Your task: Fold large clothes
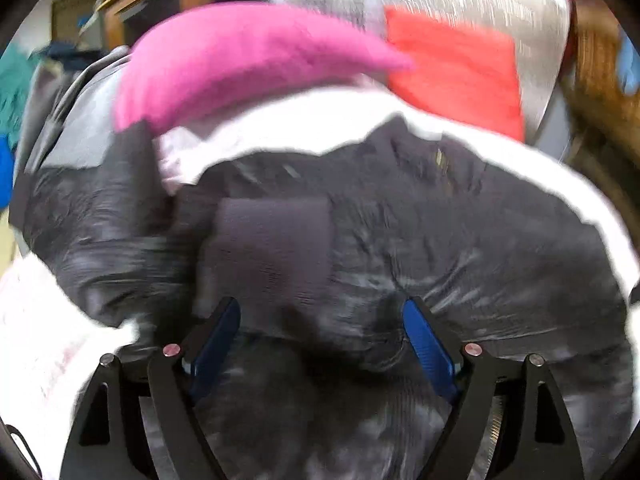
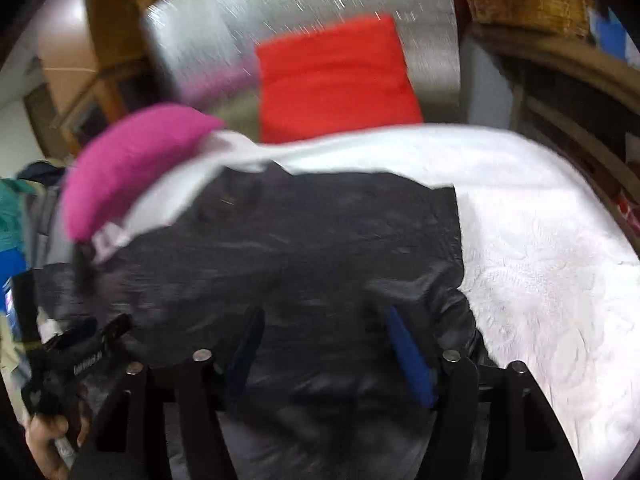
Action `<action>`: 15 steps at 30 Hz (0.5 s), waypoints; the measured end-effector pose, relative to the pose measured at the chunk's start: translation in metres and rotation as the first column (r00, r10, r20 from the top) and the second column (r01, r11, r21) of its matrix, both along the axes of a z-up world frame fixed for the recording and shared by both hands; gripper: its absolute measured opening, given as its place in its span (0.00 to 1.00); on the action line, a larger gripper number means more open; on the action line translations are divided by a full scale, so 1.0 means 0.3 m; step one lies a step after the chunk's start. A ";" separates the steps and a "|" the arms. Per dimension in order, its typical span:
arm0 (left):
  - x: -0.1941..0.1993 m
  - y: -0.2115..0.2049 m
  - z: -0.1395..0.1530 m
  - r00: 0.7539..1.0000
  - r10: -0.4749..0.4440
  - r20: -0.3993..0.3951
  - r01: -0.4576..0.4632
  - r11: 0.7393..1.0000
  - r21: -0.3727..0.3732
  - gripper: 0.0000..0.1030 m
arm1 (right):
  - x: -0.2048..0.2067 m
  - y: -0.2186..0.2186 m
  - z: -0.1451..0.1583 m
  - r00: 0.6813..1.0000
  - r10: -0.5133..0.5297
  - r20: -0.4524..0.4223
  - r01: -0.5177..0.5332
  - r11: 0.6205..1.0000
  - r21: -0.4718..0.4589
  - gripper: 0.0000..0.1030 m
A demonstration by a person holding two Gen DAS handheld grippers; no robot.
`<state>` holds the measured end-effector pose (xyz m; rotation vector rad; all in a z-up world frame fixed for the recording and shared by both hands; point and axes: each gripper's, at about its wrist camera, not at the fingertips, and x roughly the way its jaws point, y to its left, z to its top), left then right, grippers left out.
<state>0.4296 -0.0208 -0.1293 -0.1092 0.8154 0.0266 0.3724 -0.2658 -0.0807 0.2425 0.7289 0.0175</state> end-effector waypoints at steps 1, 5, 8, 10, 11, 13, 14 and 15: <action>-0.029 0.047 0.032 1.000 0.008 0.020 -0.008 0.999 -0.042 0.82 | -0.049 0.029 0.020 1.000 0.016 0.026 -0.017 0.999 0.035 0.77; -0.119 0.343 0.115 0.996 0.084 0.036 -0.075 0.978 -0.195 0.85 | -0.198 0.167 0.022 0.995 0.090 0.052 -0.097 0.982 0.162 0.79; -0.139 0.590 0.110 0.983 0.186 0.002 -0.176 0.932 -0.316 0.85 | -0.250 0.309 -0.020 0.988 0.149 0.051 -0.157 0.956 0.250 0.79; -0.142 0.766 0.091 0.960 0.278 -0.019 -0.265 0.890 -0.370 0.85 | -0.279 0.389 -0.065 0.982 0.182 0.046 -0.187 0.935 0.301 0.79; -0.138 0.882 0.074 0.941 0.337 -0.035 -0.323 0.860 -0.395 0.85 | -0.299 0.451 -0.095 0.978 0.203 0.046 -0.207 0.925 0.318 0.79; -0.119 1.035 0.039 0.915 0.399 -0.061 -0.385 0.816 -0.431 0.84 | -0.322 0.525 -0.133 0.972 0.231 0.052 -0.235 0.921 0.311 0.79; -0.107 1.092 0.022 0.905 0.417 -0.080 -0.407 0.796 -0.448 0.83 | -0.334 0.559 -0.158 0.968 0.246 0.058 -0.252 0.922 0.293 0.79; -0.089 1.168 -0.004 0.892 0.439 -0.105 -0.432 0.762 -0.483 0.83 | -0.339 0.591 -0.183 0.964 0.259 0.057 -0.265 0.927 0.265 0.79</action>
